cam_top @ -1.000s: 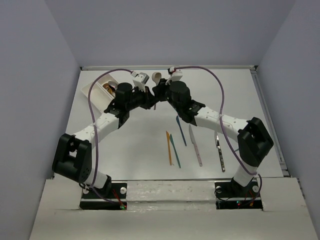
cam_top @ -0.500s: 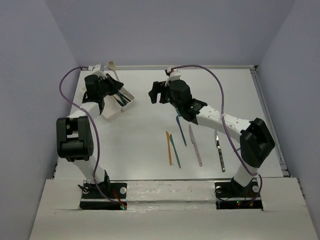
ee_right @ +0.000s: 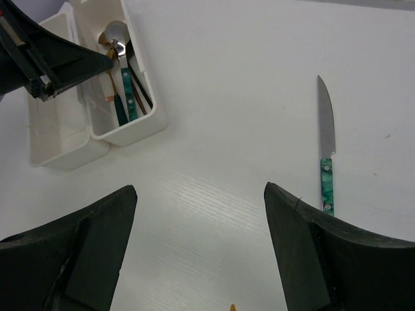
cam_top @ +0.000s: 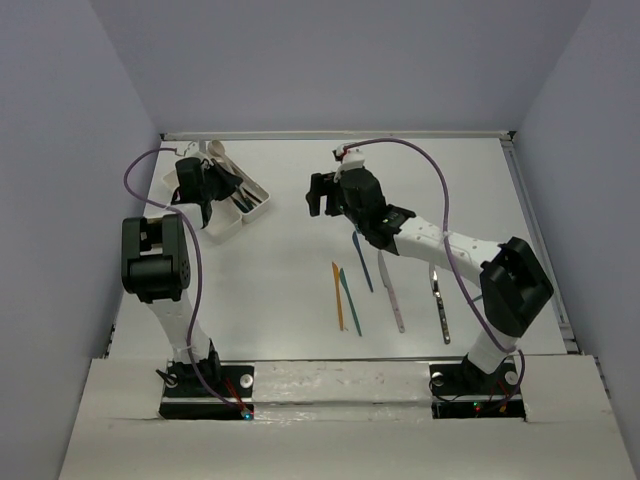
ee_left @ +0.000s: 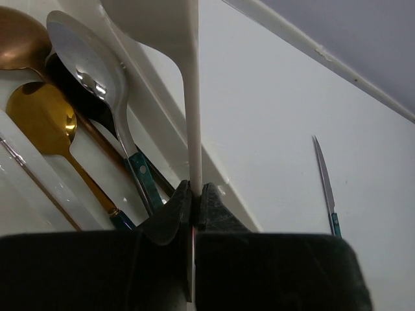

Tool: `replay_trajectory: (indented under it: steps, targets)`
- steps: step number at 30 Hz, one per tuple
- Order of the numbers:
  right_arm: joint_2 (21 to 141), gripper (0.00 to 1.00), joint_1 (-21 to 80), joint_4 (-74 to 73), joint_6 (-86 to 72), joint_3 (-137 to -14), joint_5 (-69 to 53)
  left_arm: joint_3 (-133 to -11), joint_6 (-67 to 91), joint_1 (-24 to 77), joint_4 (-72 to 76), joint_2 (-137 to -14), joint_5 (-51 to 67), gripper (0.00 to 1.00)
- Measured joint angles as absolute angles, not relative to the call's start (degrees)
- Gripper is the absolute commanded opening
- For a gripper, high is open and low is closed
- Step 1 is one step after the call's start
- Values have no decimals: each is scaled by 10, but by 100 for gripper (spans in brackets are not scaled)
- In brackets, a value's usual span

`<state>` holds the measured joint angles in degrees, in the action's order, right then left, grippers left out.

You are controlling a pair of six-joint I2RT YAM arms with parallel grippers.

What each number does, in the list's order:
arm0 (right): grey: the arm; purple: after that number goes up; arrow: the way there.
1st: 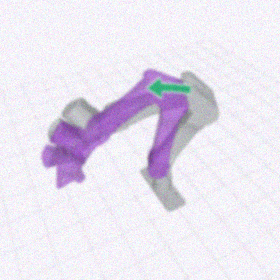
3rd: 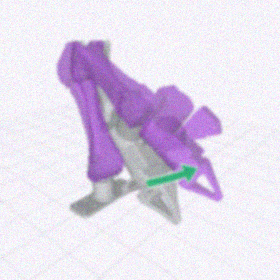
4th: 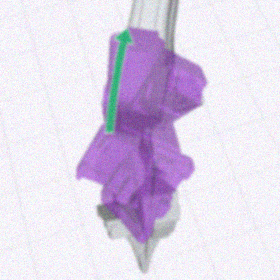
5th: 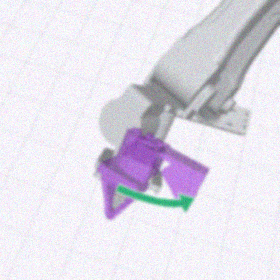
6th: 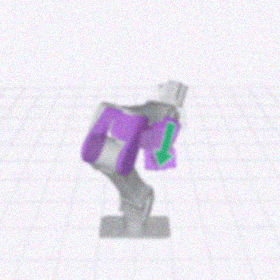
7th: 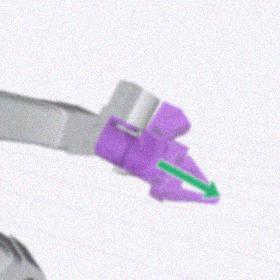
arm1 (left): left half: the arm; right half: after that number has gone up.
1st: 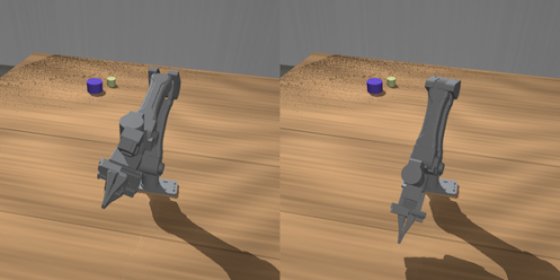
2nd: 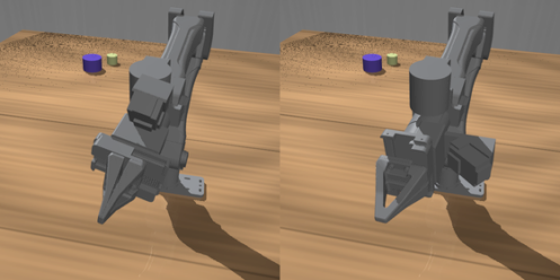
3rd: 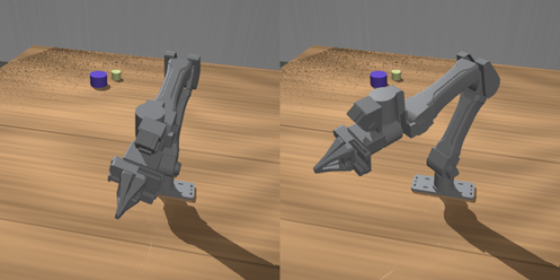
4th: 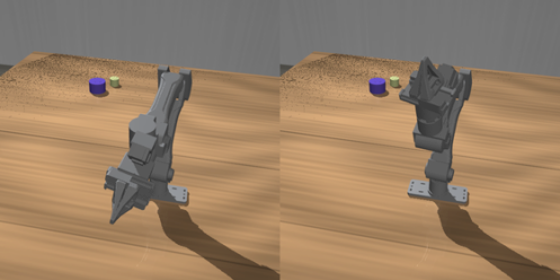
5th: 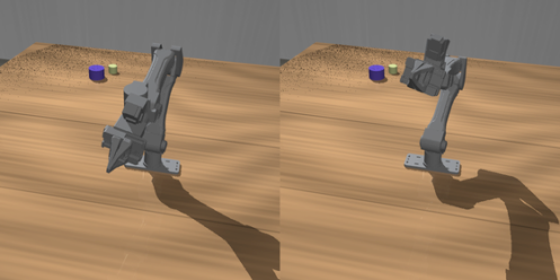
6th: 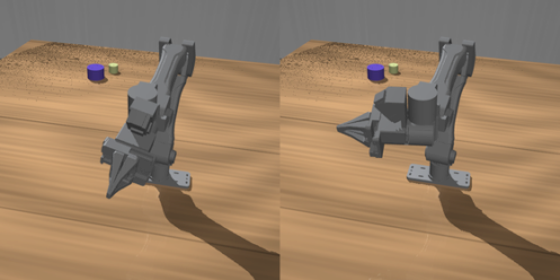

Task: Sort the eating utensils into containers

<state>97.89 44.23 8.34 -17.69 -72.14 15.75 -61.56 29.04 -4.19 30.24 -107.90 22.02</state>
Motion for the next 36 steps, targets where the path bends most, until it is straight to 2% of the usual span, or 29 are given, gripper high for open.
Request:
replay_trajectory:
  steps: [8,15,27,33,36]
  targets:
    - [956,86,436,79,-175,-688,173,-616,289,-42,309,-1083,215,24]
    - [938,86,426,71,-175,-670,184,-616,290,-42,310,-1105,219,42]
    - [875,86,359,3,-176,-641,180,-615,284,-41,314,-1085,222,49]
    - [829,87,274,-163,-174,-646,159,-609,273,-41,308,-1021,214,51]
    - [812,94,225,-253,-191,-646,162,-603,260,-41,308,-978,209,51]
